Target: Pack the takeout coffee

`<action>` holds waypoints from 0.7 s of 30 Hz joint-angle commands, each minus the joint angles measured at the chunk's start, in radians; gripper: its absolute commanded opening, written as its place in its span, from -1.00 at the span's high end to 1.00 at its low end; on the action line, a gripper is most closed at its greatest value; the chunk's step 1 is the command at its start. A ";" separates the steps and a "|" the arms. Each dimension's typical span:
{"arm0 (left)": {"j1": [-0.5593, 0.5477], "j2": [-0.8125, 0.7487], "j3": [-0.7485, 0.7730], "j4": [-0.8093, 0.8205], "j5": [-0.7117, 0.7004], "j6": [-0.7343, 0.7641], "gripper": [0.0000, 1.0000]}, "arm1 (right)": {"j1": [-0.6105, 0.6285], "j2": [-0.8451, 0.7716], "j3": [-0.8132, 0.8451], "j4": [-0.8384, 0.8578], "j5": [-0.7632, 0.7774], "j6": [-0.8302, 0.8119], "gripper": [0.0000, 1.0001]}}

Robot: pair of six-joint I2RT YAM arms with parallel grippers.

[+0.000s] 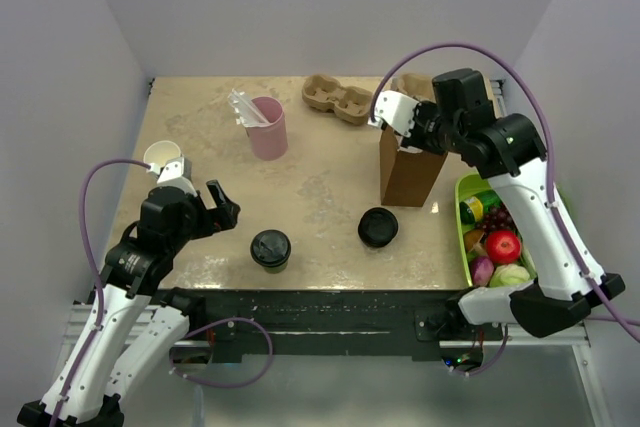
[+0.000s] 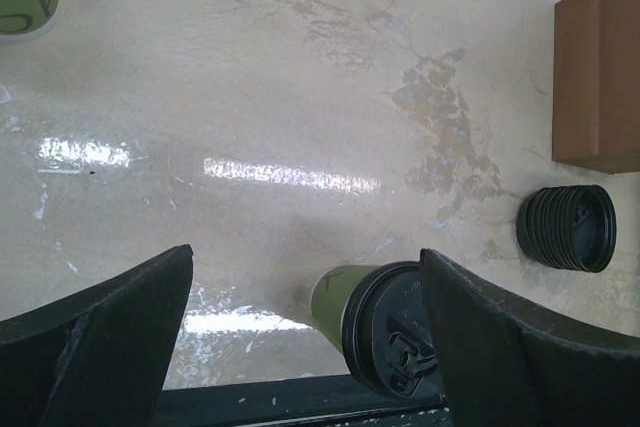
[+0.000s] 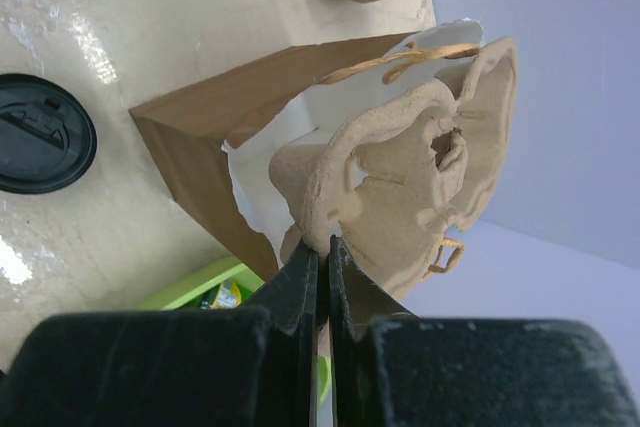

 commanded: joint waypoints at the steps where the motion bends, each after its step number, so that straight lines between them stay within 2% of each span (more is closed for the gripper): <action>1: -0.002 0.001 -0.004 0.032 0.012 0.026 -0.99 | -0.011 0.013 0.063 -0.068 0.007 -0.072 0.95; 6: -0.002 0.001 -0.004 0.030 0.008 0.025 -0.99 | -0.014 0.059 0.060 -0.089 0.021 -0.095 0.95; 13: -0.003 -0.002 -0.004 0.025 -0.002 0.019 -0.99 | -0.014 0.005 -0.114 0.108 0.042 -0.106 1.00; 21: -0.002 0.009 -0.001 0.022 -0.008 0.014 -0.99 | -0.014 -0.053 -0.269 0.208 0.064 -0.120 0.98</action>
